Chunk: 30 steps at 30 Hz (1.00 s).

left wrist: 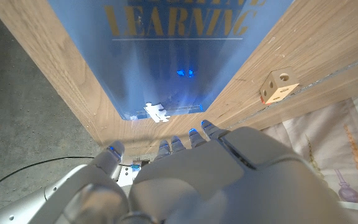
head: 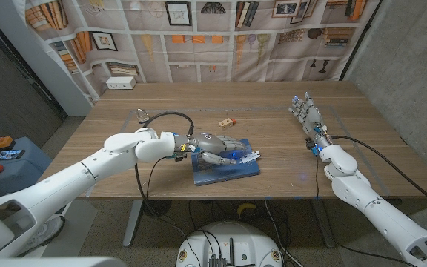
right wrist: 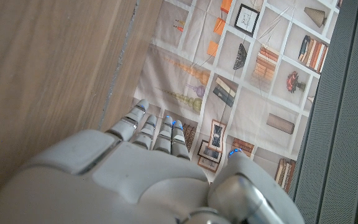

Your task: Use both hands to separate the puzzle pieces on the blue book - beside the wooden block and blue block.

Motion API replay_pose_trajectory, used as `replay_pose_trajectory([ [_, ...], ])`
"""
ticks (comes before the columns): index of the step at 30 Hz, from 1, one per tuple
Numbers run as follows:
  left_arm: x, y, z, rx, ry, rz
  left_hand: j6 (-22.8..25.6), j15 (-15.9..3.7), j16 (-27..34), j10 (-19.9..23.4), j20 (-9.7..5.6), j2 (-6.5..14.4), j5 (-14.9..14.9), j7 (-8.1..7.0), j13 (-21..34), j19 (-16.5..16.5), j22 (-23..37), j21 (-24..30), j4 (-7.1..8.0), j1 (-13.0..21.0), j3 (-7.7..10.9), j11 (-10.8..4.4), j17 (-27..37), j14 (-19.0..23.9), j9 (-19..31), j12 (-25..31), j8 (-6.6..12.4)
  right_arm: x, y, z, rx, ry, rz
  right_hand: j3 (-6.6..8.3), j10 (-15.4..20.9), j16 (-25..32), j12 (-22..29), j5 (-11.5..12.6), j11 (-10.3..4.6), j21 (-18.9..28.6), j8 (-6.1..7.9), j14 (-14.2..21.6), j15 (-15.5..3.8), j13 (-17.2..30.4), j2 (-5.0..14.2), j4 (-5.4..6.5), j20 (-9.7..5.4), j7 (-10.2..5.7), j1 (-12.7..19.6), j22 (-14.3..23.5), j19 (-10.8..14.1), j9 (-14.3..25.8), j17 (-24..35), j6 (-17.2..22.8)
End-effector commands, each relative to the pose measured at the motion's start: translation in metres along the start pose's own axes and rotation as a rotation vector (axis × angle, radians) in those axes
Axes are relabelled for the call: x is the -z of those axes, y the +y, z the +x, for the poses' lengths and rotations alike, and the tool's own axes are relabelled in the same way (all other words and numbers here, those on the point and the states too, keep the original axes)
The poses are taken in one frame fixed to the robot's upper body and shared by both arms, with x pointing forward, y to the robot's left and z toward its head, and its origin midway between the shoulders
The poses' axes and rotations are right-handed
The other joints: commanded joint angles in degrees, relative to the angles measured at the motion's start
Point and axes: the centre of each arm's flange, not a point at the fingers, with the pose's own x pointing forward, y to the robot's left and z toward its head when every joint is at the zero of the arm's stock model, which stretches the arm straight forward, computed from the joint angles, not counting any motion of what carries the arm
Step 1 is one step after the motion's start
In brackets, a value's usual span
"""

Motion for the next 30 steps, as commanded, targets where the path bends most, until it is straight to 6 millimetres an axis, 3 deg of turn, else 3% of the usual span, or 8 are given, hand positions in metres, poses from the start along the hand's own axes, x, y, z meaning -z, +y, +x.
replay_pose_trajectory([
  [1,-0.001,-0.002,0.005,0.012,-0.001,0.025,1.1,-4.06,0.7,1.5,-7.68,7.8,0.5,0.08,0.2,-11.5,0.2,0.7,-0.13,-0.3,-0.25,-0.01,0.1,-9.5,0.1,0.6,0.75,0.0,-0.005,-0.002,-0.001,-0.003,0.001,0.31,0.3,0.3,-0.1,-0.1,-0.47,-0.2,-0.01,-0.2,0.13,0.0,0.19,0.11,-0.25,0.12,-0.1,0.3,0.2,0.2,0.1,0.3],
  [14,-0.003,-0.004,0.01,0.018,0.014,0.035,2.9,-4.25,0.8,4.1,-6.97,7.8,0.6,0.94,0.1,-11.7,0.1,0.9,-0.31,-0.1,-0.15,0.5,-0.1,-8.6,0.0,1.0,0.87,0.0,-0.008,-0.004,-0.004,-0.007,0.001,0.5,0.3,0.3,-0.1,-0.2,-0.55,-0.5,-0.01,-0.3,0.02,0.0,0.15,0.12,-0.26,0.13,-0.3,0.3,0.3,0.1,-0.3,0.4],
  [30,-0.003,-0.009,0.019,0.061,0.005,0.031,4.0,-4.37,0.9,4.8,-6.15,7.7,0.7,0.66,0.1,-11.7,0.1,1.1,-0.4,0.0,-0.03,0.13,-0.2,-7.9,0.0,0.8,0.81,-0.002,-0.012,-0.007,-0.001,-0.012,-0.001,0.71,0.3,0.4,-0.1,-0.2,-0.45,-0.7,-0.01,-0.3,0.07,0.0,0.11,0.1,-0.26,0.14,-0.4,0.3,0.4,0.1,-0.7,0.4],
])
